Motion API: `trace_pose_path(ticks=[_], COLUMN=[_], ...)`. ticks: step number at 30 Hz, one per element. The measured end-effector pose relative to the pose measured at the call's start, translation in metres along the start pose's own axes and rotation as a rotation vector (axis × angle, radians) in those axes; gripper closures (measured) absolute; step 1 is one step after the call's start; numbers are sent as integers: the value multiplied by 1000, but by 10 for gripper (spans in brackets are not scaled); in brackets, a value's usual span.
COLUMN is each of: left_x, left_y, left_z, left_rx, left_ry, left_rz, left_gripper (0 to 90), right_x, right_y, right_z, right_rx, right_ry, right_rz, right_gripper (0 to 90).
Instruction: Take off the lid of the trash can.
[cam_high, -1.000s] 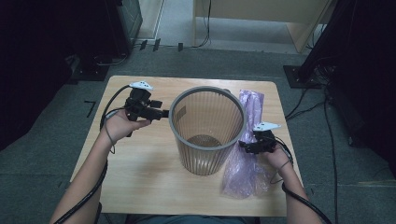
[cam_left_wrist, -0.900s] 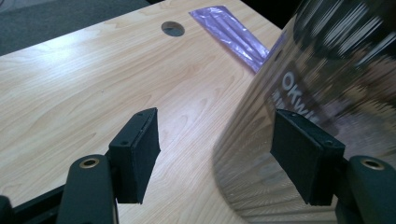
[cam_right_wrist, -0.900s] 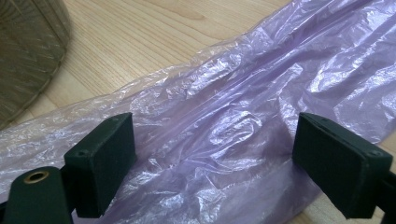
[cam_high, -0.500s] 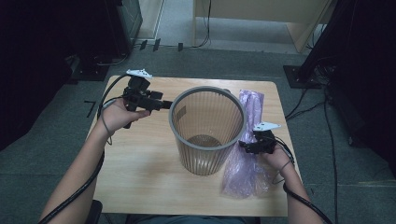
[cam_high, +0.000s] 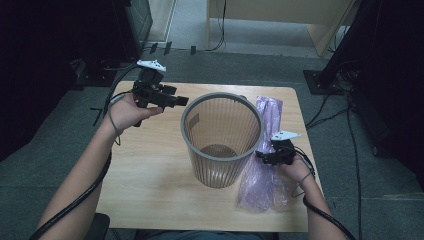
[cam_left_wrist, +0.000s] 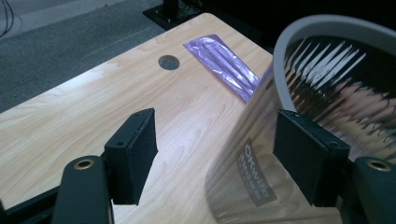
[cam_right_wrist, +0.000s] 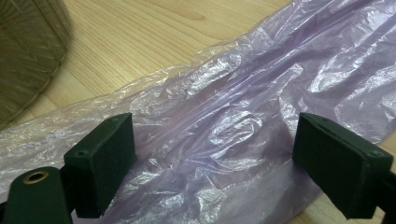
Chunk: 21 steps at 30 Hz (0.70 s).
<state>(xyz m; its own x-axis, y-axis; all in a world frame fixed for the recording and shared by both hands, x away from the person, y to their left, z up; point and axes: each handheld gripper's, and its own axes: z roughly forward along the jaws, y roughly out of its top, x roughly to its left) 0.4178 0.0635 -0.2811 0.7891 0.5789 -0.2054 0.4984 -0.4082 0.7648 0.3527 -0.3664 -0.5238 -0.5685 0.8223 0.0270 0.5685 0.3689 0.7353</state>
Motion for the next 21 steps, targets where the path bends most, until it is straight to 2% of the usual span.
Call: trace_pose_path(ticks=[6,21], left_x=[0,-17], left_y=[4,20], left_z=[-2,1], left_rx=[-14,13], left_ry=[-5,-25], left_rz=[-6,41], left_gripper=[275,315], right_x=[0,0], right_y=[0,0], right_z=[0,0], right_rx=[0,0], right_ry=[-1,-1], right_rz=[-1,-1], right_gripper=[127,127])
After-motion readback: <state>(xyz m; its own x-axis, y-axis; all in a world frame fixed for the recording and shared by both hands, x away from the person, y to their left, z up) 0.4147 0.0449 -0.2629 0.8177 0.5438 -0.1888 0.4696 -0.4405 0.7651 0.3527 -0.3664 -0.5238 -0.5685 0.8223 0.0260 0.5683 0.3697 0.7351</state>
